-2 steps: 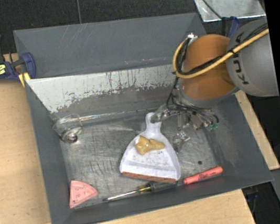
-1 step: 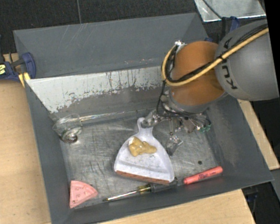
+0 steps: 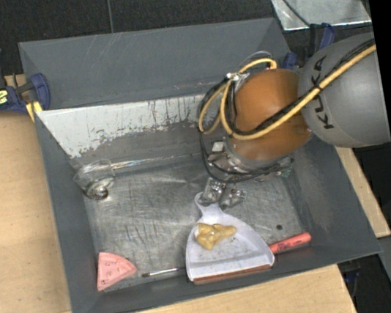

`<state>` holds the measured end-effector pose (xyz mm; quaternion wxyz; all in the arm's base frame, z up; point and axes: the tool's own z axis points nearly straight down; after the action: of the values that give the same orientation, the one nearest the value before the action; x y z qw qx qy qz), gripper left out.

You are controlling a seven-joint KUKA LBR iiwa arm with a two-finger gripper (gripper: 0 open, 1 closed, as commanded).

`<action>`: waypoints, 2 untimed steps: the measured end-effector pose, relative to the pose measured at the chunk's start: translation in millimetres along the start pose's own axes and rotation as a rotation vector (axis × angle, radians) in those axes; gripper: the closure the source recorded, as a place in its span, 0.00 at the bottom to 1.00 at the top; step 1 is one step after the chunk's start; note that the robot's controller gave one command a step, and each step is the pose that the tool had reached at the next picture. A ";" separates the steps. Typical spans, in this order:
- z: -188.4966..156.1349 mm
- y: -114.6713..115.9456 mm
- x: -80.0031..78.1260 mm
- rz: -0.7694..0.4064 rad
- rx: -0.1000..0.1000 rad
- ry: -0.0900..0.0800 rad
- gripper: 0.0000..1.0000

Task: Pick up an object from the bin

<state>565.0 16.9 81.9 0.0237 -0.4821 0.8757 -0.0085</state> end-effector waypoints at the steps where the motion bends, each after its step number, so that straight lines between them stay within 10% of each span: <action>1: 0.0 0.0 0.1 0.000 0.000 0.000 1.00; 2: -68.6 6.5 -4.3 -0.102 -0.041 0.030 0.00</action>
Offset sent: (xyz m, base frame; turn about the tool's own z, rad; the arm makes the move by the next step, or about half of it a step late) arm 0.0008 0.0141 0.1565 -0.2085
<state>558.4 23.4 150.3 0.0003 -0.5263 0.8503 0.0008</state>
